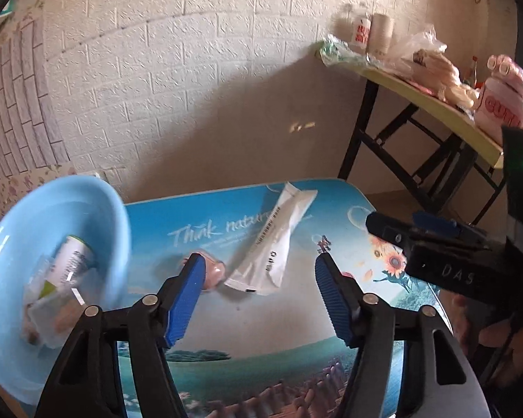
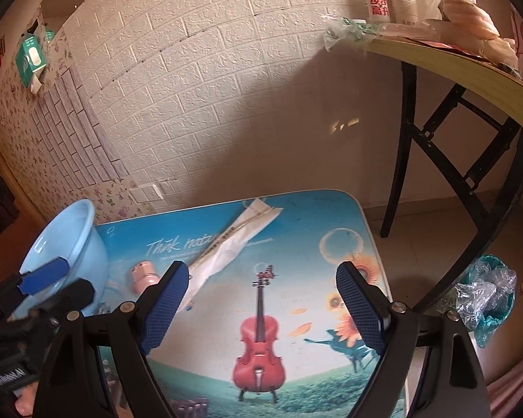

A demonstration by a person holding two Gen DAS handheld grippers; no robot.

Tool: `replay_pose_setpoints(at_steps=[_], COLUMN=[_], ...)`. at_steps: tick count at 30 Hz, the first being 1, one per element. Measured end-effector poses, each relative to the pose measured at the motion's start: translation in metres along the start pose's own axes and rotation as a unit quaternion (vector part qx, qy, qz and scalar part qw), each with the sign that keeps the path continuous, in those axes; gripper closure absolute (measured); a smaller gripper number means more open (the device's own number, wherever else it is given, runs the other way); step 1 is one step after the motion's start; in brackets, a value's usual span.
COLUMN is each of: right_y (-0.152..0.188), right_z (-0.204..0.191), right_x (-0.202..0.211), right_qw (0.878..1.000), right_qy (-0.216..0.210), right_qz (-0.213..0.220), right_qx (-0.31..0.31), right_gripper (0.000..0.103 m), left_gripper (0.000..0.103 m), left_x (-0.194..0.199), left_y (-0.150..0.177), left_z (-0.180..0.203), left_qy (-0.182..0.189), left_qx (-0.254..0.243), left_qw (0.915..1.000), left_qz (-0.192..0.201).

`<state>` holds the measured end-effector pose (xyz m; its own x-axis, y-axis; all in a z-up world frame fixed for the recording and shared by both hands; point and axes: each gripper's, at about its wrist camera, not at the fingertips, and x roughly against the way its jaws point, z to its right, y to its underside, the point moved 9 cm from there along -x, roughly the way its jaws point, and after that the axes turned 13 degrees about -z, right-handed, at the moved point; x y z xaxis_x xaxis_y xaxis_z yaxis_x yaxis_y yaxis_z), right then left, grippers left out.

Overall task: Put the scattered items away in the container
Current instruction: 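Move the left tool to the pink case while the right tool approaches the white packet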

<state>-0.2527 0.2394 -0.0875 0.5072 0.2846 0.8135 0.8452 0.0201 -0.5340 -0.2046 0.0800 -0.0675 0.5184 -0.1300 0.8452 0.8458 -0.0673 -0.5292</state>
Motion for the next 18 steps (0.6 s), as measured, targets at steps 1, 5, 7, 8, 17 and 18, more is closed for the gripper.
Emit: replay_pose_setpoints(at_steps=[1,5,7,8,17,18], right_y=[-0.001,-0.007,-0.009,-0.011,-0.025,-0.027], right_z=[0.006,0.022,0.026,0.027,0.009,0.007], right_x=[-0.002,-0.012,-0.018,-0.022,-0.057,-0.06], right_qw=[1.0,1.0,1.0,1.0,0.998,0.998], right_qy=[0.002,0.004,0.003,0.001,-0.037,-0.041], right_qz=[-0.001,-0.007,-0.011,-0.013,-0.04,-0.042], right_qx=[-0.001,-0.004,-0.004,-0.003,0.022,0.022], right_gripper=[0.015,0.015,0.015,0.015,0.034,0.034], left_gripper=[0.041,0.043,0.046,0.047,0.055,0.055], left_x=[-0.006,-0.026,-0.035,-0.039,-0.068,-0.069], left_y=[0.0,-0.002,-0.003,-0.004,0.0,-0.001], left_z=[0.002,-0.002,-0.009,-0.012,-0.033,-0.034], left_qy=[-0.001,-0.007,-0.02,-0.025,-0.039,-0.042], left_qx=[0.001,0.033,0.058,0.069,0.11,0.108], left_qw=[1.0,0.9992,0.9978,0.9969,0.9917,0.9918], left_qz=[-0.005,-0.021,-0.027,-0.029,-0.055,-0.053])
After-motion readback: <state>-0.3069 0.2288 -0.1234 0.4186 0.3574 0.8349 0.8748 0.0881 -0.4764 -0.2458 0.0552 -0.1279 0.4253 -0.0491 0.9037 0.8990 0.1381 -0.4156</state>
